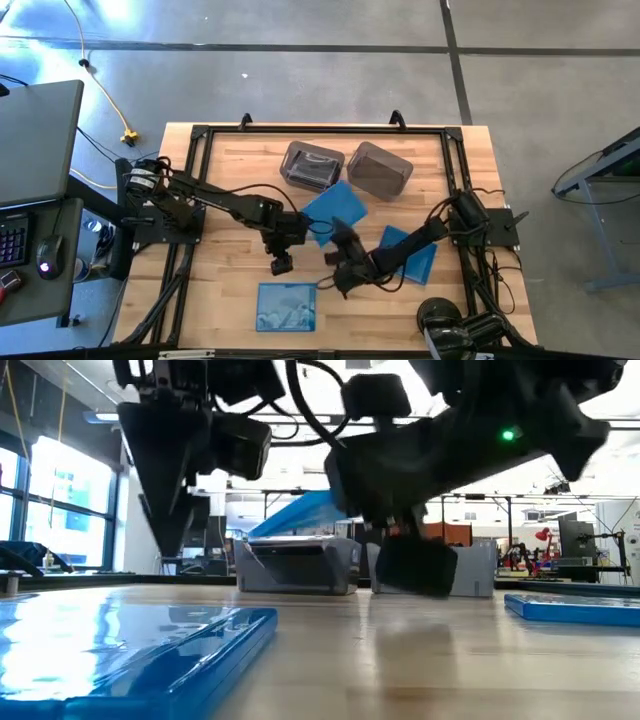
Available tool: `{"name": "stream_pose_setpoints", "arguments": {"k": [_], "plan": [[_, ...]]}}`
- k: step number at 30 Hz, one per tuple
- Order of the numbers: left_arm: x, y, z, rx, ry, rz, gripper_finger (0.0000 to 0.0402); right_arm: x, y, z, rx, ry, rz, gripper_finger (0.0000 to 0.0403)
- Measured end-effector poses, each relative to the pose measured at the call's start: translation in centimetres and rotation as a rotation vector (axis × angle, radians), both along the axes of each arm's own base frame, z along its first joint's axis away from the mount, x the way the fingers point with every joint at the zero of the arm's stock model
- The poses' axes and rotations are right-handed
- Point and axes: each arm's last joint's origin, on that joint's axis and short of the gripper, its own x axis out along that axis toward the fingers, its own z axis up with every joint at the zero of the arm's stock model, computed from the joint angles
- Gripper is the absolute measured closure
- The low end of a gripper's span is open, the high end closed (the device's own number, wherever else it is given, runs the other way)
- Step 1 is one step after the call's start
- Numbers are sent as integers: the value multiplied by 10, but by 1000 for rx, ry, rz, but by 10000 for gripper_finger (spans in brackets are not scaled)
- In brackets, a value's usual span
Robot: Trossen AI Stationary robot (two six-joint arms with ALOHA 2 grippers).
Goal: Pick & place jewel cases by type
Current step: Put the top left blue CD case into the right black bin
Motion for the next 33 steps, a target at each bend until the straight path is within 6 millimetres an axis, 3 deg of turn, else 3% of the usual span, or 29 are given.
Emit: {"name": "stream_pose_setpoints", "arguments": {"k": [6,13,18,21,25,33], "plan": [[4,2,9,101,-16,10,181,-6,-29,44,34,-172,-133,387],[3,3,9,133,-24,-11,181,-32,-74,120,126,-364,-234,380],[4,4,9,190,-40,-4,181,-58,-110,161,429,-604,-227,377],[4,5,9,218,-43,7,181,-74,-133,169,658,-696,-274,382],[4,5,9,220,-45,6,181,-97,-160,162,874,-655,-445,385],[7,7,9,305,-88,19,181,-124,-196,148,1019,-511,-749,372]]}}
